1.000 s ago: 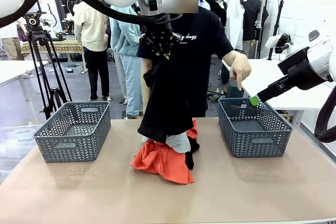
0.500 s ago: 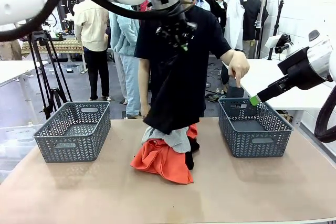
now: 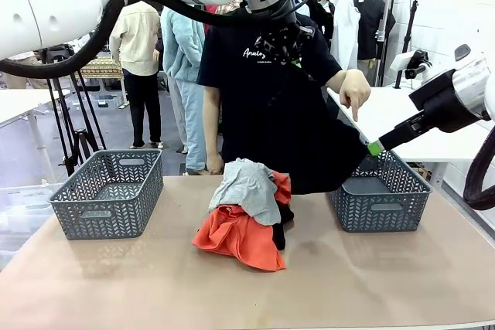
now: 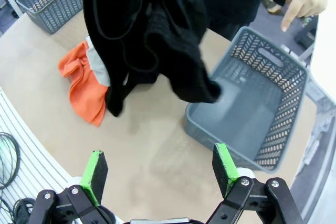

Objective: Sort the tops and bottoms.
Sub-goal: Sort the clothes according to human instructions.

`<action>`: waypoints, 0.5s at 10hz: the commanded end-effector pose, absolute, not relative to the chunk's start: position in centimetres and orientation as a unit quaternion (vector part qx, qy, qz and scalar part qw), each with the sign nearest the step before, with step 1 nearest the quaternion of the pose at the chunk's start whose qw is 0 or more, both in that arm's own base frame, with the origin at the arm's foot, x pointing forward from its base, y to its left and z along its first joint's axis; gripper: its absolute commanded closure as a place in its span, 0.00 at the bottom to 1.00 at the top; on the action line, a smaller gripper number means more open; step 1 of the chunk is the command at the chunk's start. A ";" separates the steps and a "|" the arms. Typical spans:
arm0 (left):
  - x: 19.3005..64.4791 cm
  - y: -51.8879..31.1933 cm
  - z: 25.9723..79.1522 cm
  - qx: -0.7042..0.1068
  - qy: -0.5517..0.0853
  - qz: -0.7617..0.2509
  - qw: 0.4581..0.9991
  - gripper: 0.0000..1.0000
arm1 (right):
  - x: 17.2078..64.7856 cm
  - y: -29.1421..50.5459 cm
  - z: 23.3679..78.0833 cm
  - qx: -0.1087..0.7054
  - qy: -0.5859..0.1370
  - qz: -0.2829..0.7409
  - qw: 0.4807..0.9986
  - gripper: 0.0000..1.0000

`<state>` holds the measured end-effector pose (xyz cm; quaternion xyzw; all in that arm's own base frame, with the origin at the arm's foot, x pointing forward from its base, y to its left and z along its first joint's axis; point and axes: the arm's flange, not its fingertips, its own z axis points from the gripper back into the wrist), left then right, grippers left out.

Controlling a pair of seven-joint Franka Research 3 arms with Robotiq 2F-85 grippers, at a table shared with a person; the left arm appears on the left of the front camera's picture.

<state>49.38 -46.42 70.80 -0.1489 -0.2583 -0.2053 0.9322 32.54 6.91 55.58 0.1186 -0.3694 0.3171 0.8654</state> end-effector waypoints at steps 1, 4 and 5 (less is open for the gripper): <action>49.4 -46.5 70.7 -0.149 -0.257 -0.206 0.932 1.00 | 32.6 6.9 55.4 0.128 -0.366 0.319 0.865 0.00; 53.8 -51.7 68.9 -0.308 -0.382 -0.190 0.850 1.00 | 32.6 6.9 55.4 0.128 -0.366 0.319 0.865 0.00; 56.2 -54.5 68.5 -0.345 -0.408 -0.164 0.830 1.00 | 32.6 6.9 55.4 0.128 -0.366 0.319 0.865 0.00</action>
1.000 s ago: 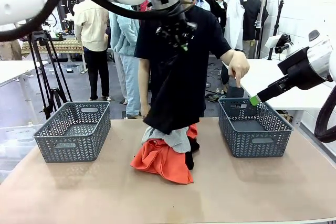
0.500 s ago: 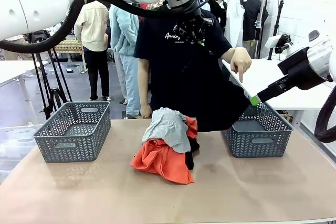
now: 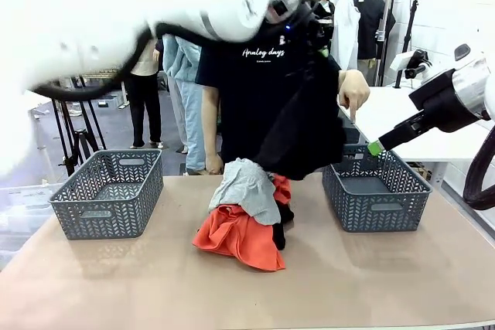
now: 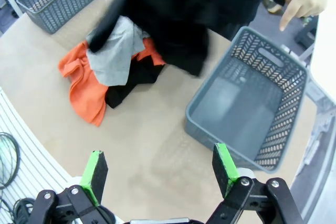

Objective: Sort the tops and bottoms.
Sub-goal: Sort the clothes according to human instructions.

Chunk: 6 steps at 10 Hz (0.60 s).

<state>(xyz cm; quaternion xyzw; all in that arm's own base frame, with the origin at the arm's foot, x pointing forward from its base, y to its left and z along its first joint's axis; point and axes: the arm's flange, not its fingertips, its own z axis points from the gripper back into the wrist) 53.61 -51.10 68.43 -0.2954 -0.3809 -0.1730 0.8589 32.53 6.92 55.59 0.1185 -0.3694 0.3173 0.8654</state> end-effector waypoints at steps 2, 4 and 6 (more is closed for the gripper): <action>59.6 -57.9 68.5 -0.375 -0.439 -0.122 0.807 1.00 | 32.6 6.9 55.4 0.128 -0.366 0.319 0.865 0.00; 60.5 -61.3 66.9 -0.402 -0.403 -0.122 0.813 1.00 | 32.6 6.9 55.4 0.128 -0.366 0.319 0.865 0.00; 59.9 -65.0 64.7 -0.420 -0.354 -0.147 0.823 1.00 | 32.6 6.9 55.4 0.128 -0.366 0.319 0.865 0.00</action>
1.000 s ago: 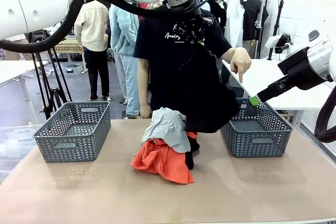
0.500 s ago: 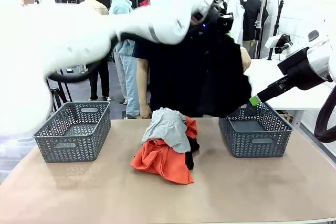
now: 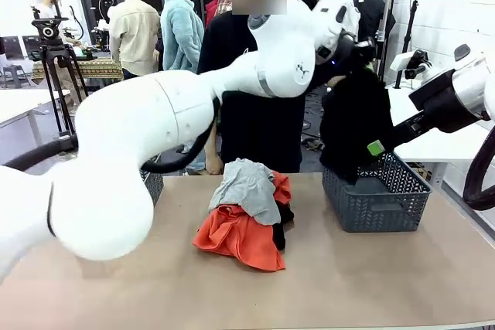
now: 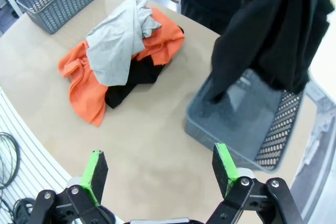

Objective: Sort the tops and bottoms.
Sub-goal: Sort the clothes according to human instructions.

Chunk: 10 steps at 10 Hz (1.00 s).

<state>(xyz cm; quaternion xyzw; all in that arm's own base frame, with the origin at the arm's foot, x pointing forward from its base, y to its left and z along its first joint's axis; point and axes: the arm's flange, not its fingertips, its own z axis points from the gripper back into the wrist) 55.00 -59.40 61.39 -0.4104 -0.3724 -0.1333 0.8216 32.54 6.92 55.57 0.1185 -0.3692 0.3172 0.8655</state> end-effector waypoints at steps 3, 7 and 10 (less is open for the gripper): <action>55.0 -59.4 61.4 -0.410 -0.372 -0.133 0.822 1.00 | 32.6 6.9 55.4 0.128 -0.366 0.319 0.865 0.00; 56.1 -61.2 59.2 -0.384 -0.352 -0.136 0.843 1.00 | 32.6 6.9 55.4 0.128 -0.366 0.319 0.865 0.00; 61.3 -67.0 54.0 -0.372 -0.293 -0.130 0.871 1.00 | 32.6 6.9 55.4 0.128 -0.366 0.319 0.865 0.00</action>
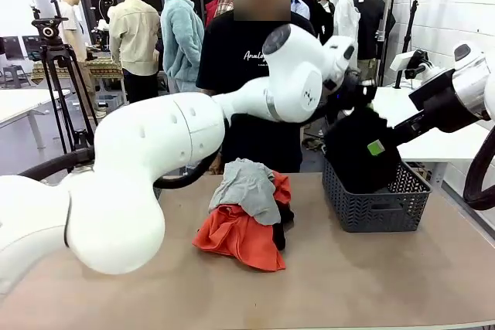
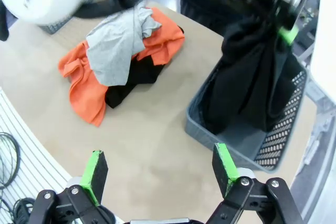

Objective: Sort the tops and bottoms.
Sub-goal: Sort the clothes according to human instructions.

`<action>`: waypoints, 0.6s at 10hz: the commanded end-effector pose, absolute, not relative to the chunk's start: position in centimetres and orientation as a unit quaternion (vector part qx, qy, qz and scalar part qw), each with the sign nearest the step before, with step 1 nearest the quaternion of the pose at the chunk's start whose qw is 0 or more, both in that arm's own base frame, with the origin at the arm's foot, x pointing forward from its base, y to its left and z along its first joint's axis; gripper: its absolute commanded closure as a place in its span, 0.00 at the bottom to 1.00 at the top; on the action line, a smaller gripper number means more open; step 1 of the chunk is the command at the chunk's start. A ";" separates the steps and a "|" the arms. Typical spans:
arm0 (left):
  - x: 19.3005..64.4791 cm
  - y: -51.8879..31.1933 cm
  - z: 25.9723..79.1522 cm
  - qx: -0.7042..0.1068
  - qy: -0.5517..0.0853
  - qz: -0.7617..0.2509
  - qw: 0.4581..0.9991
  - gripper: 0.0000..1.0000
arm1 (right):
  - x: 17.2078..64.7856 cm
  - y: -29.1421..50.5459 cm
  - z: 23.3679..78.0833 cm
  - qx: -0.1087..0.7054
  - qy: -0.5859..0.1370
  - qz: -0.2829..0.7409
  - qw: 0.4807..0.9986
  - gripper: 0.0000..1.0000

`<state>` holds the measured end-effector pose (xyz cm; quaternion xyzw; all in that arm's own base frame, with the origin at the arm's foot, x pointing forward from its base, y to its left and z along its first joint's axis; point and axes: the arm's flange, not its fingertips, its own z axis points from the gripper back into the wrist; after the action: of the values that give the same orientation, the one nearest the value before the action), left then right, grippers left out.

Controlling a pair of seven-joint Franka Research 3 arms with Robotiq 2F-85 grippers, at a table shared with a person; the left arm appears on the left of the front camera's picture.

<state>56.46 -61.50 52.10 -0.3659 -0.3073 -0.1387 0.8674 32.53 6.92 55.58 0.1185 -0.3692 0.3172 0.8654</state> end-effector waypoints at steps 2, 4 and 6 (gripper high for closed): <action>62.1 -69.5 51.1 -0.368 -0.253 -0.140 0.884 1.00 | 32.6 6.9 55.4 0.128 -0.366 0.319 0.865 0.00; 62.9 -70.5 49.1 -0.365 -0.220 -0.127 0.896 1.00 | 32.6 6.9 55.4 0.128 -0.366 0.319 0.865 0.00; 63.1 -71.9 47.8 -0.352 -0.197 -0.123 0.907 1.00 | 32.6 6.9 55.4 0.128 -0.366 0.319 0.865 0.00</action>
<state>55.82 -63.30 45.54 -0.3507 -0.2144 -0.1336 0.9018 32.54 6.92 55.57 0.1185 -0.3691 0.3172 0.8655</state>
